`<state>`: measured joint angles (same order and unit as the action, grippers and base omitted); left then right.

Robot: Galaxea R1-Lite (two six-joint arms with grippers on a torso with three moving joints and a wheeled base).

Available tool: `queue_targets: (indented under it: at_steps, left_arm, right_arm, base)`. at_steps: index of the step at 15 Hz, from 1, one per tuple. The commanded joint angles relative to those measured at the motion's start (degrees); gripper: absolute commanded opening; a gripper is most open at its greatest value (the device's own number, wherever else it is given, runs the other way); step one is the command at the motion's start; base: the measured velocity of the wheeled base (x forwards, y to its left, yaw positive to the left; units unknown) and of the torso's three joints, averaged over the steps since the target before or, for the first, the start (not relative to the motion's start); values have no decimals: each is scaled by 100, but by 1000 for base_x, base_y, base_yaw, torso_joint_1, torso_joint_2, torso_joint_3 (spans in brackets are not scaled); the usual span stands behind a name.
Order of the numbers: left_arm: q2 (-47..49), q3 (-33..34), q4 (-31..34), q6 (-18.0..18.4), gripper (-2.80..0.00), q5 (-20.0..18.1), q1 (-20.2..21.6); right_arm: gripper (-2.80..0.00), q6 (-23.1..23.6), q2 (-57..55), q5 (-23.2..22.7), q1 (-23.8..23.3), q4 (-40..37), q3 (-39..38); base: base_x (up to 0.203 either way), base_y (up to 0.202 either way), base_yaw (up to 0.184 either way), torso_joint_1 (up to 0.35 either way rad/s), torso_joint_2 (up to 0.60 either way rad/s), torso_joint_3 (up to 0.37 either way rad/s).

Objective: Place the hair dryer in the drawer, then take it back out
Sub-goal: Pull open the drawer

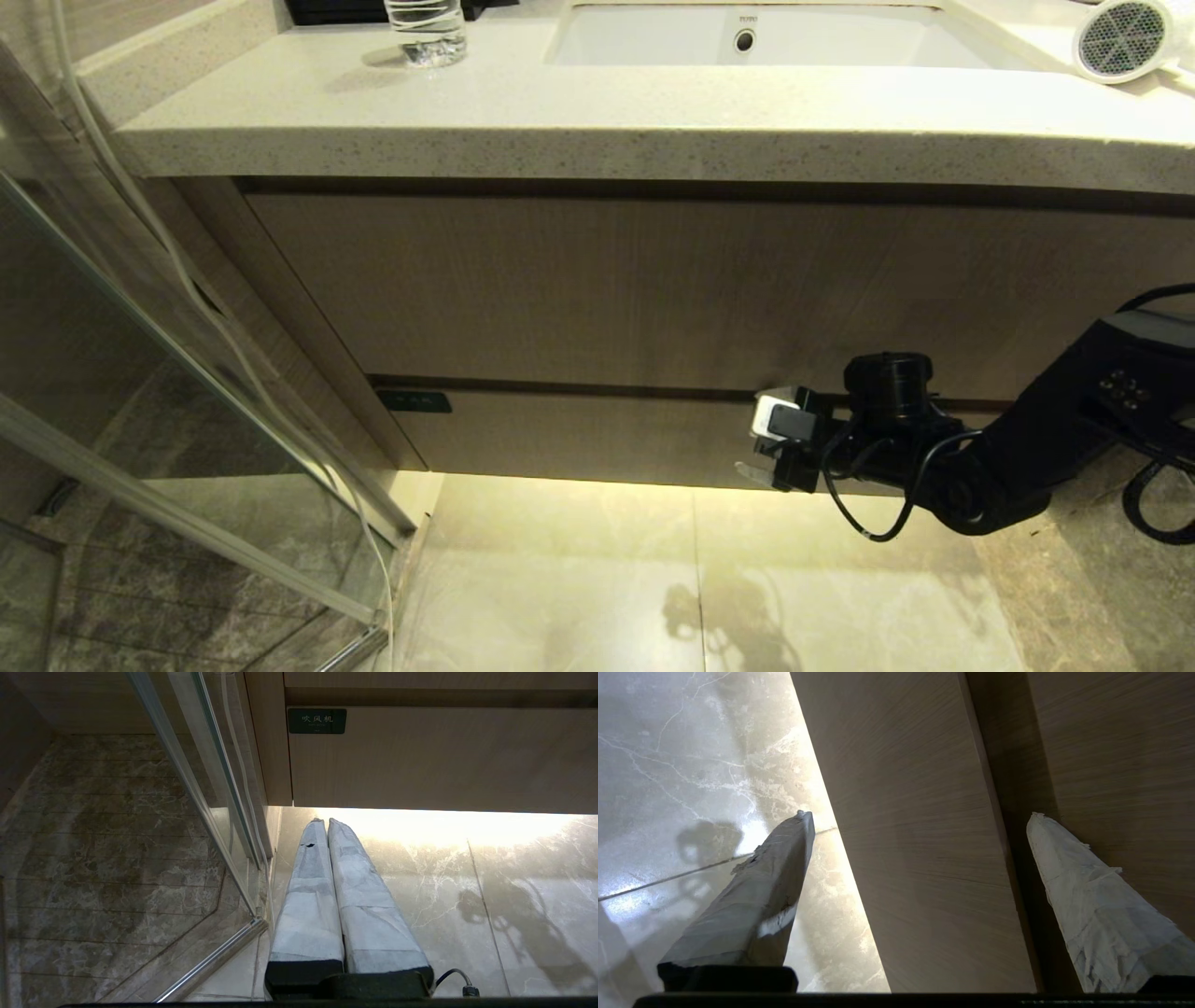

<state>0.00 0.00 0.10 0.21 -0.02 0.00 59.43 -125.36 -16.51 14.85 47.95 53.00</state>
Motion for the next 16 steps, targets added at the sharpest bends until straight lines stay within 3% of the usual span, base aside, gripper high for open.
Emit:
queue_targets:
  at_steps: [1,16]
  left_arm:
    - [0,0,-1,-3,-280,2,0]
    - [0,0,-1,-3,-280,2,0]
  right_arm:
    - [0,34,-188,-2,1,166,166]
    - [0,78,-627,-11,-35,41,294]
  base:
    - [0,0,0,0,0,0]
    - [0,0,0,0,0,0]
